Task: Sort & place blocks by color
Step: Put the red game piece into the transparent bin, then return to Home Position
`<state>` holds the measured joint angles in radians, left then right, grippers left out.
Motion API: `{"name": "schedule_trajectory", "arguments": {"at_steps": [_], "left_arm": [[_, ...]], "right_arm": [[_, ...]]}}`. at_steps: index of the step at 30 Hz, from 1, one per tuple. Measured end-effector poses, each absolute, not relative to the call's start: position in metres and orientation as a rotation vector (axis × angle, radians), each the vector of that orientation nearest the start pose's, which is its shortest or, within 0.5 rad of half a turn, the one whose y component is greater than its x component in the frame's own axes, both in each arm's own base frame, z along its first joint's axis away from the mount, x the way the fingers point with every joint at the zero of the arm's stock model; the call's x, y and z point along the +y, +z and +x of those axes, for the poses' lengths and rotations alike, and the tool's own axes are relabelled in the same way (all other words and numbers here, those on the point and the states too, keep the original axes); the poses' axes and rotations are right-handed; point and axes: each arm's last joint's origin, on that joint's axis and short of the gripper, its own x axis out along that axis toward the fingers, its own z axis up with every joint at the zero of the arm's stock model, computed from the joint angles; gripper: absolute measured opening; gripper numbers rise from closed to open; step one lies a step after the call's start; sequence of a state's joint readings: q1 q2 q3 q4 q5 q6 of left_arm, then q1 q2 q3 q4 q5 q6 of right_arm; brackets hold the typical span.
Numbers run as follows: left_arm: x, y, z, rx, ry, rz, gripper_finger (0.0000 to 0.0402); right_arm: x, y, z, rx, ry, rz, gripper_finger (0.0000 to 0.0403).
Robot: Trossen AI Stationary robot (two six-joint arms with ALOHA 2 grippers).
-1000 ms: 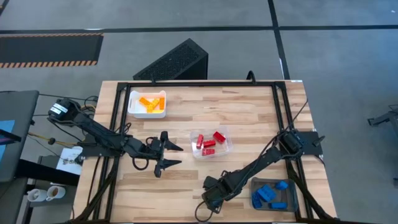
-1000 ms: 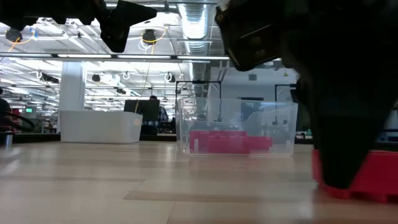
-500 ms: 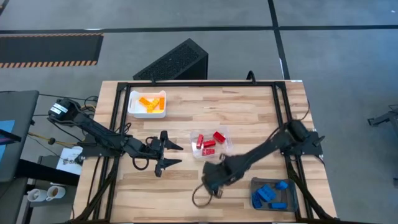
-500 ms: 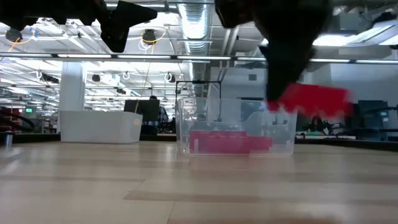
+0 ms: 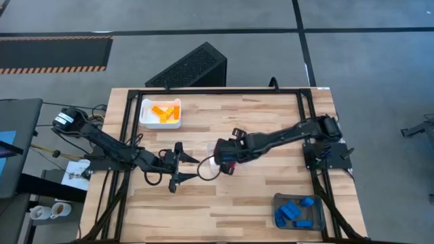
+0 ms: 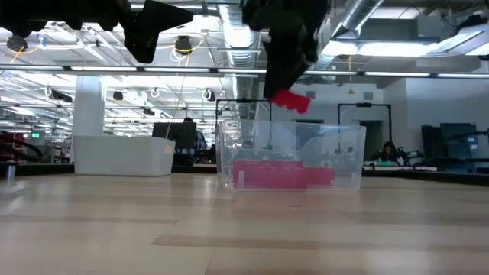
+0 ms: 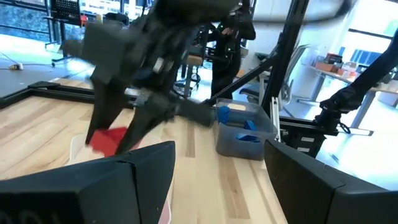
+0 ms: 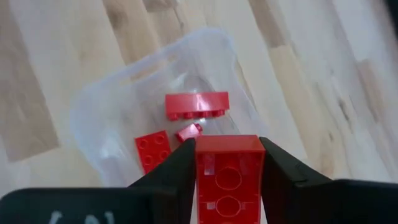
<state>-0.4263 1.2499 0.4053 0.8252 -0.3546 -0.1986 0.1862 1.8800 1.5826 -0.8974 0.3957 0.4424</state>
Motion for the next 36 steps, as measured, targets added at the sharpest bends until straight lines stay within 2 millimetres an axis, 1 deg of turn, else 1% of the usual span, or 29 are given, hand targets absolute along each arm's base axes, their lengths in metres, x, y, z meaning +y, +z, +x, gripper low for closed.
{"name": "schedule_trajectory", "arguments": {"at_steps": [3,5,10,13,19,21,23,26,28,31,33,36], "left_arm": [[-0.09,0.209,0.222,0.024,-0.07,-0.192,0.0233],[-0.09,0.209,0.222,0.029,-0.072,-0.196,0.0233],[-0.093,0.208,0.221,0.036,-0.097,-0.195,0.0233],[-0.093,0.208,0.221,0.034,-0.099,-0.194,0.0233],[-0.093,0.208,0.221,0.035,-0.098,-0.195,0.0233],[-0.093,0.208,0.221,0.032,-0.099,-0.195,0.0233],[-0.093,0.208,0.221,0.032,-0.099,-0.188,0.0233],[-0.094,0.21,0.219,0.035,-0.117,-0.185,0.0233],[-0.093,0.21,0.216,0.069,-0.127,-0.169,0.0233],[-0.092,0.216,0.206,0.091,-0.122,-0.159,0.0233],[-0.091,0.222,0.199,0.085,-0.104,-0.149,0.0233],[-0.087,0.226,0.19,0.052,-0.073,-0.08,0.0233]], "right_arm": [[0.052,0.24,0.388,1.122,-0.428,0.054,0.0156],[0.05,0.236,0.39,1.135,-0.41,0.064,0.0174],[0.056,0.238,0.39,1.124,-0.391,0.06,0.0224],[0.06,0.245,0.386,1.105,-0.384,0.062,0.0243],[0.067,0.251,0.378,1.1,-0.439,-0.013,0.0245],[0.07,0.259,0.372,1.076,-0.463,-0.041,0.0241],[0.072,0.272,0.366,1.029,-0.475,-0.046,0.0236],[0.075,0.289,0.345,0.993,-0.531,-0.083,0.0228],[0.07,0.296,0.319,0.969,-0.598,-0.081,0.0222],[0.06,0.304,0.271,0.865,-0.668,0.008,0.0213],[0.057,0.297,0.238,0.778,-0.672,0.04,0.0205],[0.054,0.282,0.203,0.611,-0.59,0.121,0.019]]}}
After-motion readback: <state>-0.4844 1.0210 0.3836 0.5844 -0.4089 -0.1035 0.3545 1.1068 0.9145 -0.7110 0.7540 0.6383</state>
